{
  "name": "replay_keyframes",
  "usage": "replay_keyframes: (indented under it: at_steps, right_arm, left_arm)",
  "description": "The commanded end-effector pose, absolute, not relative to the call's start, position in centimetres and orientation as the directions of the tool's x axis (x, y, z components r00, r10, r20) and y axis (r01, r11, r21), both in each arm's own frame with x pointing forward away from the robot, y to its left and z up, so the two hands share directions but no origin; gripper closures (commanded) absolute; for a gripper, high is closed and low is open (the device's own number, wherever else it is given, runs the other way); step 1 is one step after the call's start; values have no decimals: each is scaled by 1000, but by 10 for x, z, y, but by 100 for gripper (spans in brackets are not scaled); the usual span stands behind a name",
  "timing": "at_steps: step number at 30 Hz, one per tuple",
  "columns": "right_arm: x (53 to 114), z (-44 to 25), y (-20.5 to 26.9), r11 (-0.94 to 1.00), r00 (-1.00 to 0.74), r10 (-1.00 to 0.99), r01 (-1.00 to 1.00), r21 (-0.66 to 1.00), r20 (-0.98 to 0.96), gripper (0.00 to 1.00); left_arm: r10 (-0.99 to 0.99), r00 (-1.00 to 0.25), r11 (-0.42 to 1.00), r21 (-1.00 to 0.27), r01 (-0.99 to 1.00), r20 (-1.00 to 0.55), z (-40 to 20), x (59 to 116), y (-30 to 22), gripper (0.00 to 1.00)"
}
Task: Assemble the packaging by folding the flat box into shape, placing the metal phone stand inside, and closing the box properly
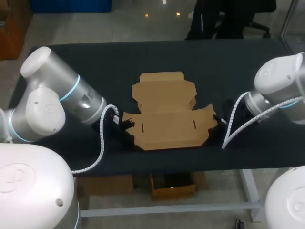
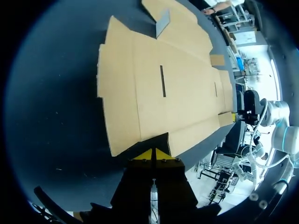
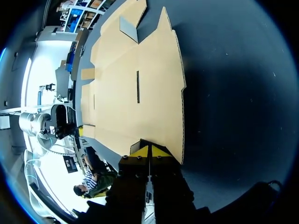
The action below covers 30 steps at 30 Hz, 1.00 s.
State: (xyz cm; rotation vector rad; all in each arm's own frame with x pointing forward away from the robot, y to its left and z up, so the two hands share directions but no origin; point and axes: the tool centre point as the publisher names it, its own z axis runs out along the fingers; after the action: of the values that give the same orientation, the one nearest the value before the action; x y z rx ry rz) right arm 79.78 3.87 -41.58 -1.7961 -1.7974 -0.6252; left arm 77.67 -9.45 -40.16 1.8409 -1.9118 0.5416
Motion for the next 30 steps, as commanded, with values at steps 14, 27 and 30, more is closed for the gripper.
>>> replay_keyframes:
  at_steps: [14,27,30]
  right_arm:
    - [791,-406,43,0,13,783,1000,-21,621,100]
    - [794,-405,50,4,12,799,1000,-25,601,100]
    - [796,-406,52,7,11,800,1000,-28,600,100]
  left_arm:
    - [-850,-49,60,5,-998,524,-395,777,-106,100]
    - [-853,-72,83,-2,-997,517,-394,777,-116,100]
    - [-854,-76,87,-2,-996,515,-394,778,-118,100]
